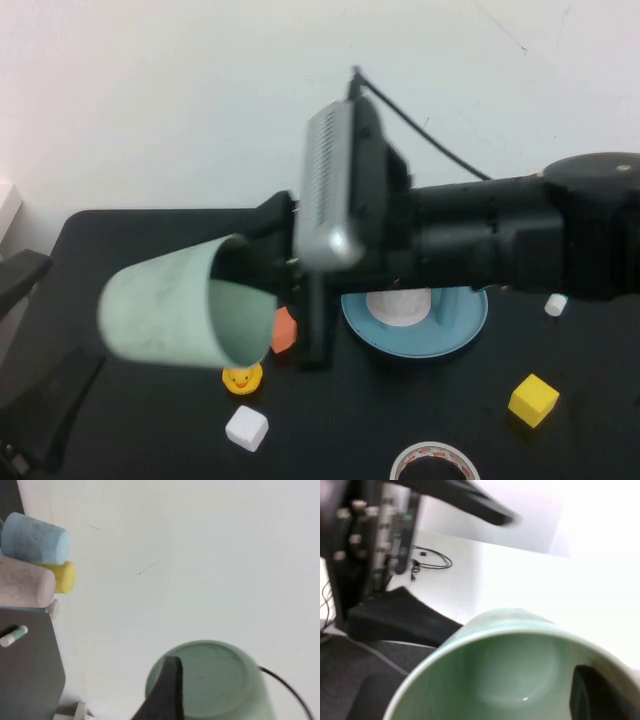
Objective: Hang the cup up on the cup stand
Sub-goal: Adjust the cup with two arms
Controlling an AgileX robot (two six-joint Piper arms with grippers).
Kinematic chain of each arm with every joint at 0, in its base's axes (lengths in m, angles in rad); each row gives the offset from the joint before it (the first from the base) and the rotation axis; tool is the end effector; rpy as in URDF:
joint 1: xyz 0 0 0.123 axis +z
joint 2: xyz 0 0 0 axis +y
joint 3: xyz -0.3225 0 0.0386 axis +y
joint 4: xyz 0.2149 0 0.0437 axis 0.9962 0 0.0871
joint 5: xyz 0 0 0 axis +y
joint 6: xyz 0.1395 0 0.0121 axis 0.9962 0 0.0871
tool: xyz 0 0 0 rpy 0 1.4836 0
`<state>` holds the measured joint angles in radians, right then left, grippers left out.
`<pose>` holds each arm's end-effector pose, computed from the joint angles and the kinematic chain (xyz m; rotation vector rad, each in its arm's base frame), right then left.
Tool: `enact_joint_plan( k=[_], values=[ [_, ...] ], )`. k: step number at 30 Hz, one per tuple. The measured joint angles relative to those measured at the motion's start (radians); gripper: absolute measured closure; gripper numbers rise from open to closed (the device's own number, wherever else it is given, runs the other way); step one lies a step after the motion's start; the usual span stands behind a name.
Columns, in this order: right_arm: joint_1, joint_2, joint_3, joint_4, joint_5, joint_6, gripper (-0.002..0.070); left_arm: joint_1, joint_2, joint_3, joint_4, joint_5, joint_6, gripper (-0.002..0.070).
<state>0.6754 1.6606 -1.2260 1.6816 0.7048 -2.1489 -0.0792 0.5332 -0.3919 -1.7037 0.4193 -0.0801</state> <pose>0.2435 0.3107 0.3630 -1.3546 1.2404 0.8054 0.0841 -0.0634 0.3338 -1.1370 1.4962 -1.7187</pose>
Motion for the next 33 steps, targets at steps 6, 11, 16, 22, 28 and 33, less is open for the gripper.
enact_joint_plan(
  k=[6,11,16,22,28,33],
  values=[
    [0.091,0.0,-0.055,0.001,-0.124,-0.119,0.065,0.0,0.0,0.0,0.0,0.003,0.037,-0.0017],
    [0.136,0.0,-0.078,0.007,-0.212,-0.16,0.065,0.0,0.0,0.0,0.0,0.001,0.044,-0.0017],
    [0.168,0.0,-0.083,0.011,-0.228,-0.166,0.065,0.0,0.0,0.0,0.0,0.0,0.044,-0.0017],
    [0.214,0.028,-0.088,0.032,-0.241,-0.167,0.065,0.0,0.001,0.006,0.008,-0.011,0.048,-0.0017],
    [0.221,0.037,-0.093,0.035,-0.241,-0.125,0.0652,0.0,0.002,0.008,0.011,-0.011,0.153,-0.0013],
    [0.221,0.039,-0.093,0.036,-0.241,-0.091,0.0653,0.0,0.002,0.008,0.006,-0.023,0.197,0.0062]
  ],
)
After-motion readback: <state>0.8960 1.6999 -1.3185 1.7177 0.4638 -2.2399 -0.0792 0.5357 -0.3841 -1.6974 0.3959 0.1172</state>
